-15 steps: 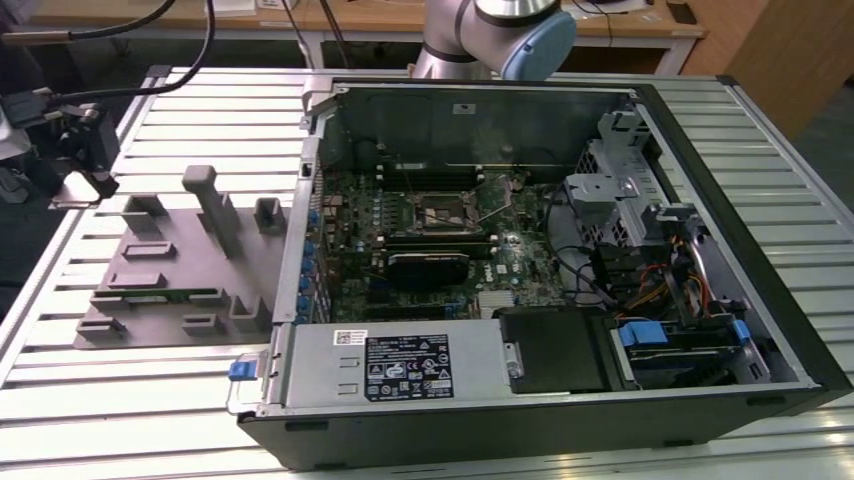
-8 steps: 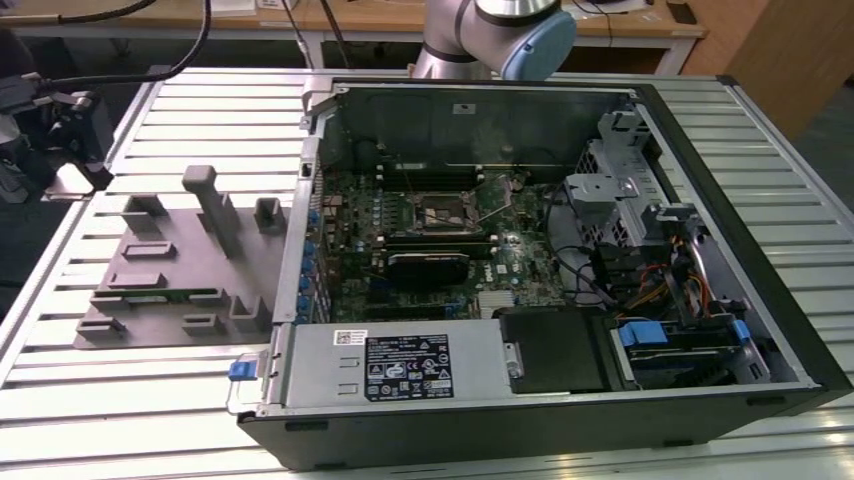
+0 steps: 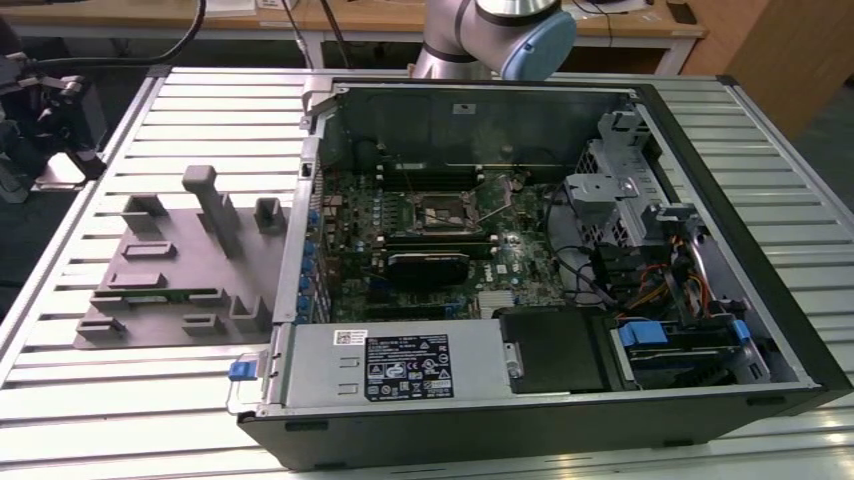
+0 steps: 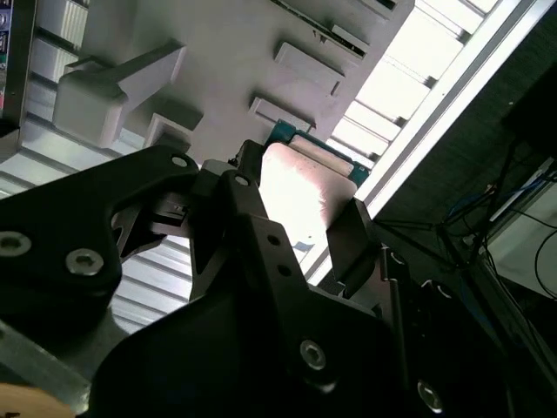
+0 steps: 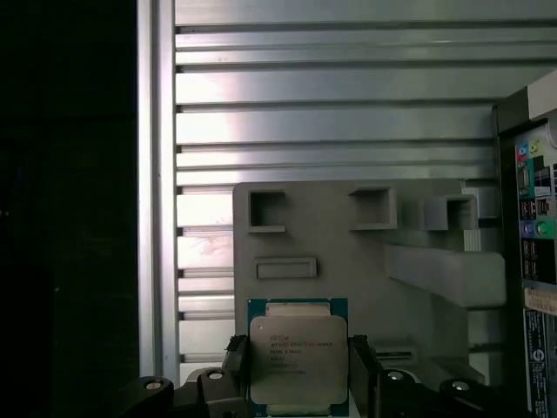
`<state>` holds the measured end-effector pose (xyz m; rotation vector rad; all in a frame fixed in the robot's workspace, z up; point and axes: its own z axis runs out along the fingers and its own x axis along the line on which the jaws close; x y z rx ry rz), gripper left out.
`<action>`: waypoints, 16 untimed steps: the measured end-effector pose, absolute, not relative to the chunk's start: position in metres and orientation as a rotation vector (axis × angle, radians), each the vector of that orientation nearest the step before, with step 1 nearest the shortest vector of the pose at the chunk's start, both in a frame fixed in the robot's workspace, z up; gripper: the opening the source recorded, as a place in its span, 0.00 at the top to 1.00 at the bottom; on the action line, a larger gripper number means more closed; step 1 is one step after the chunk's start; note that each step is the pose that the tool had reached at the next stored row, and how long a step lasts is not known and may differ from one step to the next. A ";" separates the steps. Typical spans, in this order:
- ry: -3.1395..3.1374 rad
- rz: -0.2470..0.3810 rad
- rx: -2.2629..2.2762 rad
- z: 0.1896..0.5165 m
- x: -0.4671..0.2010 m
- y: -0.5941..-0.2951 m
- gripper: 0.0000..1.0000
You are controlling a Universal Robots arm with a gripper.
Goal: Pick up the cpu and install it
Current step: 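Pick up the cpu and move it towards the insertion slot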
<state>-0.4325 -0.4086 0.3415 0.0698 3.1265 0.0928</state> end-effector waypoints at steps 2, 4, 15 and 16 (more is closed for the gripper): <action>3.126 0.093 0.070 0.345 -0.432 -0.409 0.46; 3.126 0.093 0.070 0.349 -0.432 -0.409 0.46; 3.125 0.093 0.070 0.369 -0.432 -0.409 0.46; 3.125 0.093 0.070 0.372 -0.432 -0.409 0.46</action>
